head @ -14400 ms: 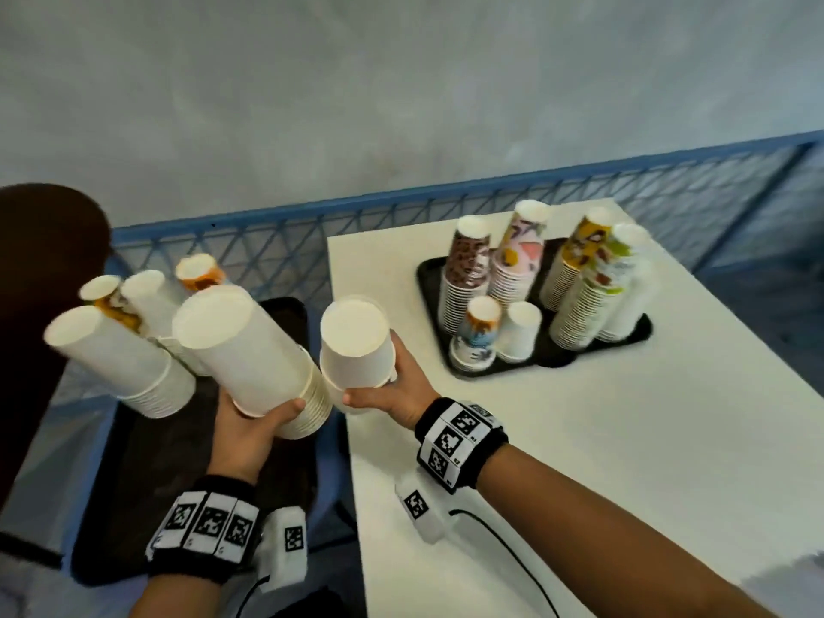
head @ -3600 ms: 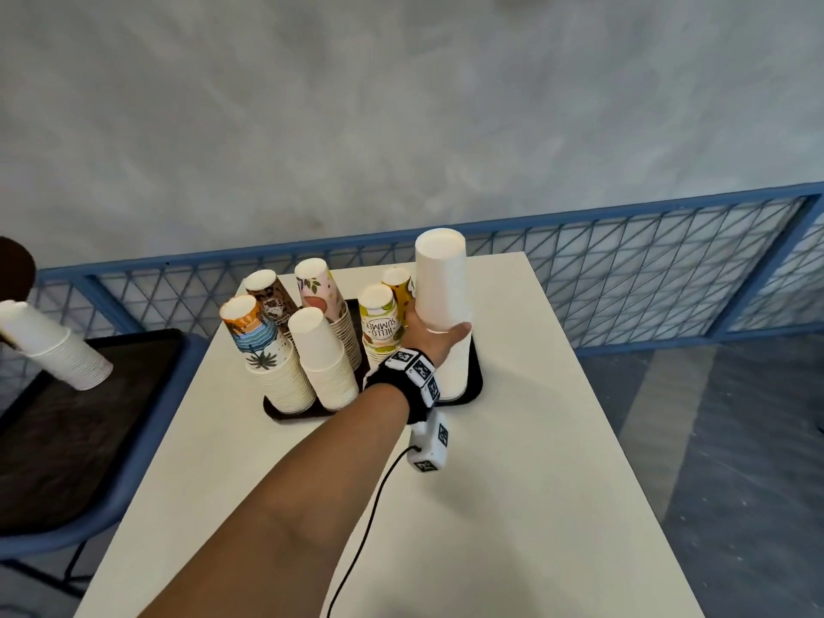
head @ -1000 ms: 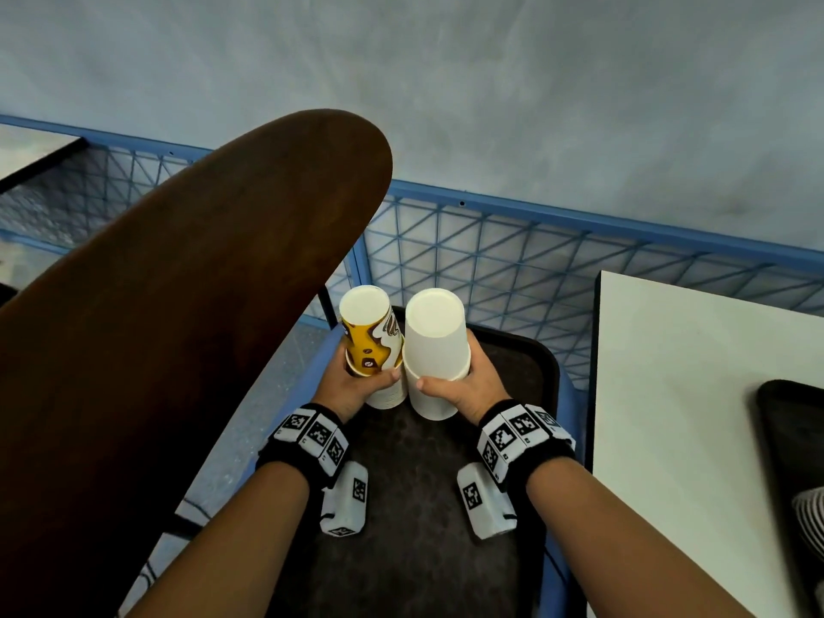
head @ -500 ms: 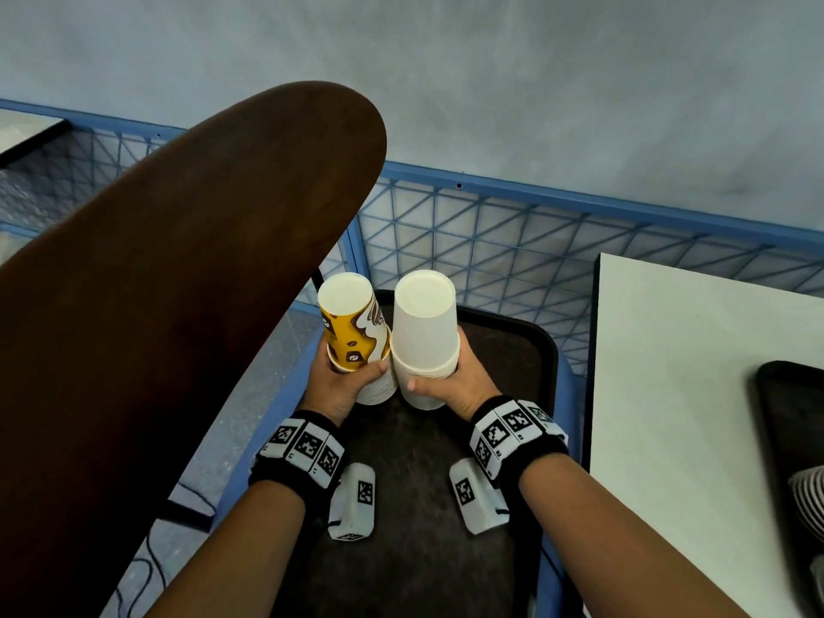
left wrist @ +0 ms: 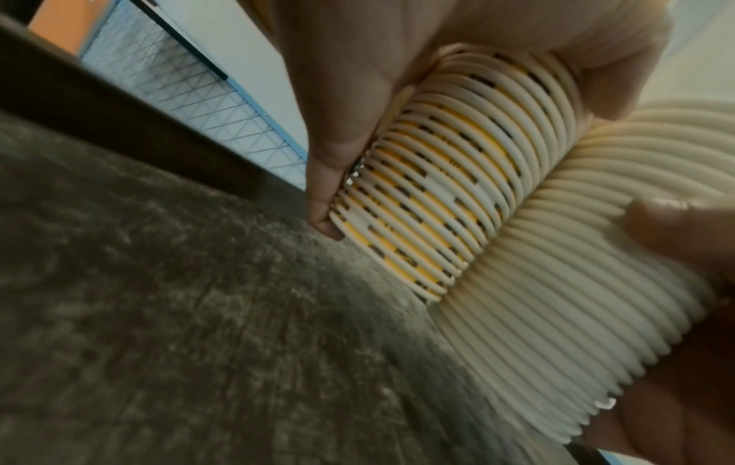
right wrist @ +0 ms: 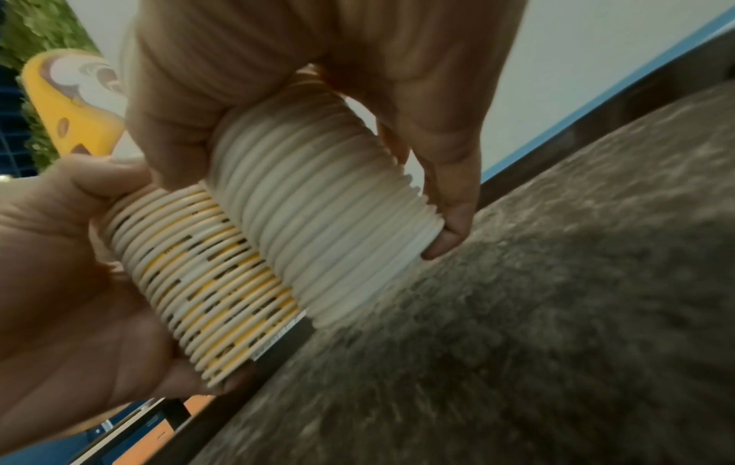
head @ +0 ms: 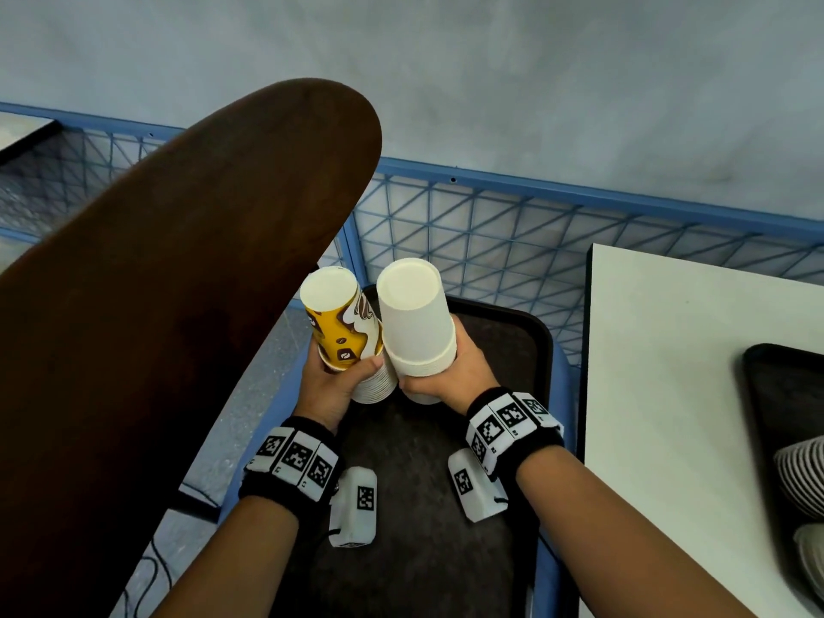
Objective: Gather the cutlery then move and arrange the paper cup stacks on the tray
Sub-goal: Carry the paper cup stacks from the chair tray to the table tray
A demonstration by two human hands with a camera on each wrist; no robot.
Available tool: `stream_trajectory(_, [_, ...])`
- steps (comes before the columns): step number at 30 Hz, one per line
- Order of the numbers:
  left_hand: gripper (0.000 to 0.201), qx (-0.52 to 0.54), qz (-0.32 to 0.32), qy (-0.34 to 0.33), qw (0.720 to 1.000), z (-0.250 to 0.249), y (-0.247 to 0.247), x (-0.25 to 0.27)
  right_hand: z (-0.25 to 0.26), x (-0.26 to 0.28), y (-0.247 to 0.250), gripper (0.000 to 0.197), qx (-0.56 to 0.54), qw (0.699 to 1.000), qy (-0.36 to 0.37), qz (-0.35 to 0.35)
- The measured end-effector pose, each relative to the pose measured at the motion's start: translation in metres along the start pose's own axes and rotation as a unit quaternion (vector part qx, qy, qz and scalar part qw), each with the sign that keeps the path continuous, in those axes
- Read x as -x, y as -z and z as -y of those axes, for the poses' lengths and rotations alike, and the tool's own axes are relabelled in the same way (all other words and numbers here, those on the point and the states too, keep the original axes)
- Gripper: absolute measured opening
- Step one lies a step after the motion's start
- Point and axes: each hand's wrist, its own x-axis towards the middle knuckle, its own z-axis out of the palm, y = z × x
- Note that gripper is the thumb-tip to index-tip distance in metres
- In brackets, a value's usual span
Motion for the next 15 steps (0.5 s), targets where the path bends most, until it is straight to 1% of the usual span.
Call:
stream_trajectory(5, [0.059,-0.016,0.023,-0.011,1.0,-0.015,-0.005,0.023,0.007,0.03,0.009,0.08,-0.026,0.999,-0.002,-0.029])
stream_trajectory(8, [0.059,-0.021,0.047,-0.018,0.999,-0.03,-0.024,0.045,0.018,0.06,0.029,0.082,-0.038,0.998,-0.007,-0.054])
stream_trajectory(12, [0.068,-0.04,0.075,-0.023,0.996,-0.047,-0.053,0.083,0.035,0.107,0.058,0.089,-0.05,0.995,-0.008,-0.083])
stream_trajectory(15, [0.06,-0.046,0.105,-0.042,0.993,-0.063,-0.081,0.119,0.051,0.149,0.085,0.095,-0.061,0.993,-0.005,-0.102])
